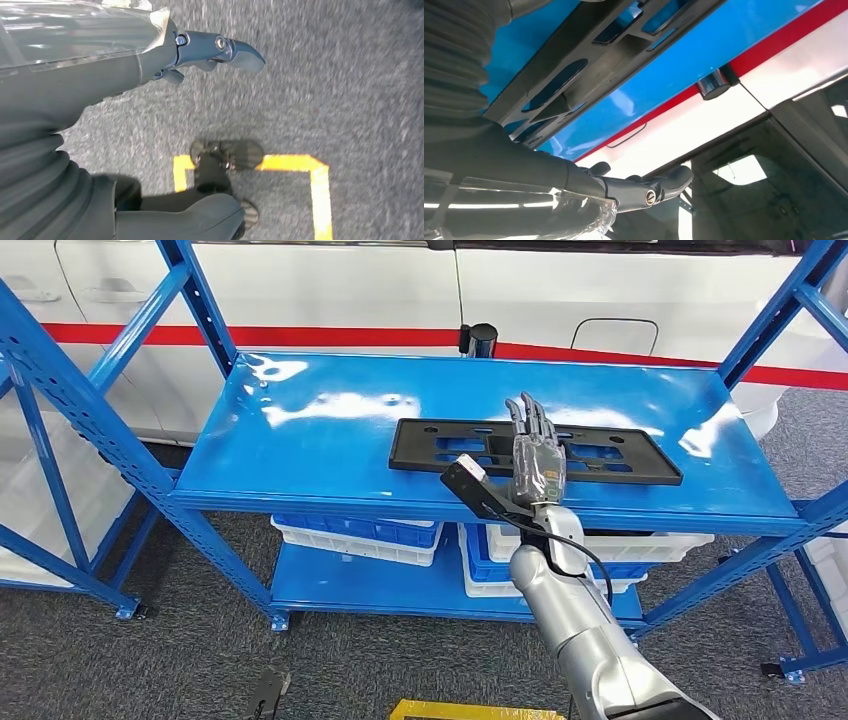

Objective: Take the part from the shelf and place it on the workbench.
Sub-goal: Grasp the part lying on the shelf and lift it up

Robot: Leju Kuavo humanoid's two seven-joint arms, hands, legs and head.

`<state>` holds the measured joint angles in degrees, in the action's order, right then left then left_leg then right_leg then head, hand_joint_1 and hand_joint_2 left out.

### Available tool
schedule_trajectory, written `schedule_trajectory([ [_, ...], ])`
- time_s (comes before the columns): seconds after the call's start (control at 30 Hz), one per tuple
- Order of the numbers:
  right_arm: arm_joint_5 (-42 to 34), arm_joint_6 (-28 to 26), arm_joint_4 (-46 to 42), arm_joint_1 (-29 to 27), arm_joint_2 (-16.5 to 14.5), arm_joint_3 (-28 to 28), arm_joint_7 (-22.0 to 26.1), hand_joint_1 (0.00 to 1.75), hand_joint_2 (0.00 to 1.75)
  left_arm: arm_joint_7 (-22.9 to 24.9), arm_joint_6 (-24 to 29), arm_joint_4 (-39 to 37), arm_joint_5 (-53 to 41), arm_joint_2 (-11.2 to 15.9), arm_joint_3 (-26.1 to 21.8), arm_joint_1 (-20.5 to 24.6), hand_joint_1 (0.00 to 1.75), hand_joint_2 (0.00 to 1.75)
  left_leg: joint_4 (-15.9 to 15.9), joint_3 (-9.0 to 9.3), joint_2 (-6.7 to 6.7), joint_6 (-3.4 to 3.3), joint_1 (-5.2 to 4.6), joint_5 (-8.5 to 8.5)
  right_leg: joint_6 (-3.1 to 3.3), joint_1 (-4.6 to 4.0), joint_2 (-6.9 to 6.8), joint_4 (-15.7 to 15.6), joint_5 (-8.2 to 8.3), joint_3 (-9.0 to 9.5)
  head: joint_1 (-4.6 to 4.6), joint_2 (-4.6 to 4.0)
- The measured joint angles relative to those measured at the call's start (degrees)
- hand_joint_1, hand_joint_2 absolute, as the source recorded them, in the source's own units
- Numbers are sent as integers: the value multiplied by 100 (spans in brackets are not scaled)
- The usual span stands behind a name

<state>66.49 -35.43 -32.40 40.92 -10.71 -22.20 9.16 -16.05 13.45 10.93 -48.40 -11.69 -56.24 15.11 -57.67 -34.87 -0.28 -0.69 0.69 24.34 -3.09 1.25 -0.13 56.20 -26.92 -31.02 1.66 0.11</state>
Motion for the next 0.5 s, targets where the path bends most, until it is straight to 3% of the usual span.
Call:
schedule_trajectory([
  [0.03, -4, -7, 1, -2, -7, 1, 25, 0, 175, 21, -63, 0, 19, 0, -13, -1, 0, 175, 0, 0, 0, 0, 0, 0, 0, 0, 0, 0, 0, 0, 0, 0],
  [0.13, 10, 15, 1, -21, -23, 2, 52, 0, 175, 40, -280, 0, 84, 3, -71, -1, 0, 44, 0, -1, 0, 0, 0, 0, 0, 1, 0, 0, -1, -1, 0, 0],
  [0.17, 20, 26, 1, -37, -29, 2, 51, 0, 175, 33, -351, 0, 109, 4, -93, -1, 0, 44, 0, -1, -1, 0, 0, 0, 0, 1, 0, -1, -1, -1, 0, 0],
  [0.27, 42, 52, 2, -100, -56, 1, 49, 0, 175, 10, -474, 0, 162, 2, -134, -1, 0, 175, 0, -1, 0, 0, 0, 0, 1, 1, 0, -1, -1, -1, 0, 0],
  [0.5, 94, 105, 54, -140, -105, -4, 45, 0, 175, 8, -513, 0, 167, 2, -155, 0, 0, 175, 0, 0, 0, 0, 0, 0, 1, 0, 0, 0, -1, -1, 1, 0],
])
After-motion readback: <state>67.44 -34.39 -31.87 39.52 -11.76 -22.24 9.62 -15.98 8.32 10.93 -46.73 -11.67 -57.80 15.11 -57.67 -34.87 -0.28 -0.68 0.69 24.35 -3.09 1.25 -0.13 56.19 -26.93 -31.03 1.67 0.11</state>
